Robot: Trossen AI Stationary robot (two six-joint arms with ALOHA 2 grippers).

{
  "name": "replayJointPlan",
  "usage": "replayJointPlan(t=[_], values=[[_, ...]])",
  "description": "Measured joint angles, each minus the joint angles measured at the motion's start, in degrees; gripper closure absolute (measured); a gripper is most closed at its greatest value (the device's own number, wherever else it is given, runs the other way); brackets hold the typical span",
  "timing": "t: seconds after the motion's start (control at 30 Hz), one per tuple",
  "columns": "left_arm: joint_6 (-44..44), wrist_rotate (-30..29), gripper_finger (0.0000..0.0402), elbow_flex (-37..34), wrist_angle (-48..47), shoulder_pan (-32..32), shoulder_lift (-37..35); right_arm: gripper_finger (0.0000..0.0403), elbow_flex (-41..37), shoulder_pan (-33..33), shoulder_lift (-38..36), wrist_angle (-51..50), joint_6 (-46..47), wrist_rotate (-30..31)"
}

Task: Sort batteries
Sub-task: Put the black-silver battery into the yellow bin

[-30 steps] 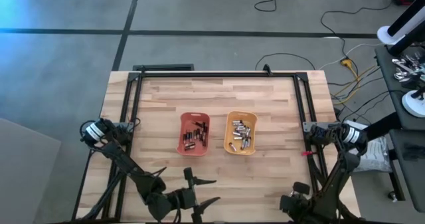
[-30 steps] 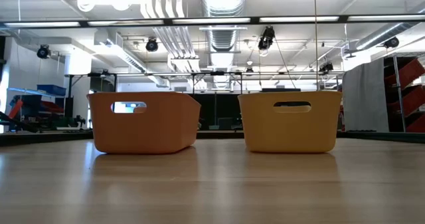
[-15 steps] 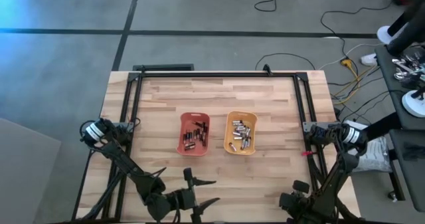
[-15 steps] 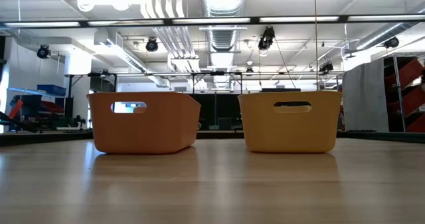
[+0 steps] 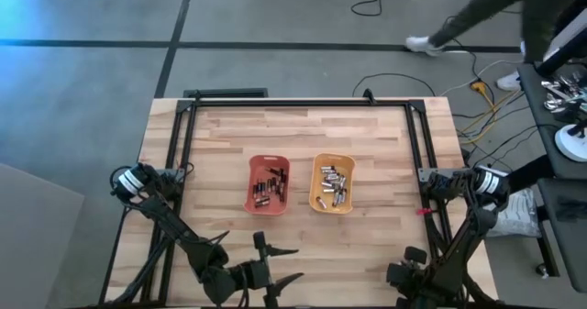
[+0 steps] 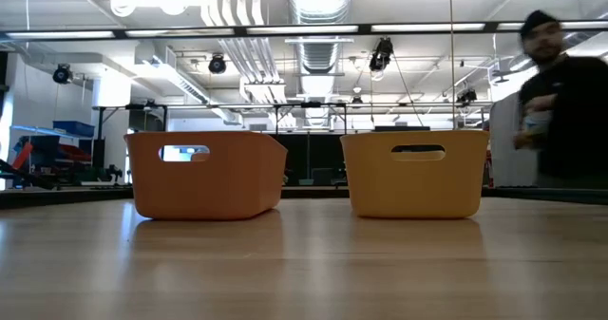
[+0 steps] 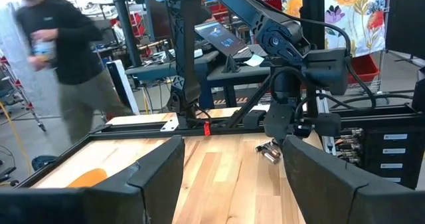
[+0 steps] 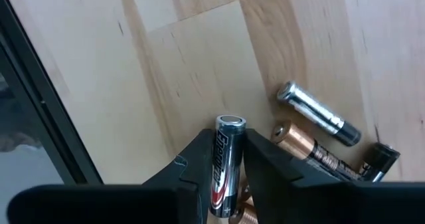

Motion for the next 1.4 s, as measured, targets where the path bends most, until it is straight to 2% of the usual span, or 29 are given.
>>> replayJointPlan(t=[0.37,0.57,0.67,0.83,1.1,1.4], values=[[0.1,0.0,0.0169,0.0,0.2,0.0,0.0,0.0348,-0.8,0.0,0.2,0.4,1.8,0.5],[0.0,0.0,0.0169,0.0,0.2,0.0,0.0,0.0349,3.4,-1.4,0.6,-2.2,0.7,0.6],[-0.2,0.0,0.0169,0.0,0.2,0.0,0.0,0.0350,6.5,-2.9,0.8,-0.9,-1.0,4.7],[-0.6,0.2,0.0169,0.0,0.2,0.0,0.0,0.0350,9.8,-5.7,0.7,-0.5,-8.1,11.9],[-0.3,0.2,0.0169,0.0,0.4,0.0,0.0,0.0351,13.8,-11.7,0.7,2.6,-19.6,14.8],[0.4,2.2,0.0169,0.0,-0.3,-0.2,0.0,0.0351,19.1,-16.1,0.4,4.1,-33.6,23.4]])
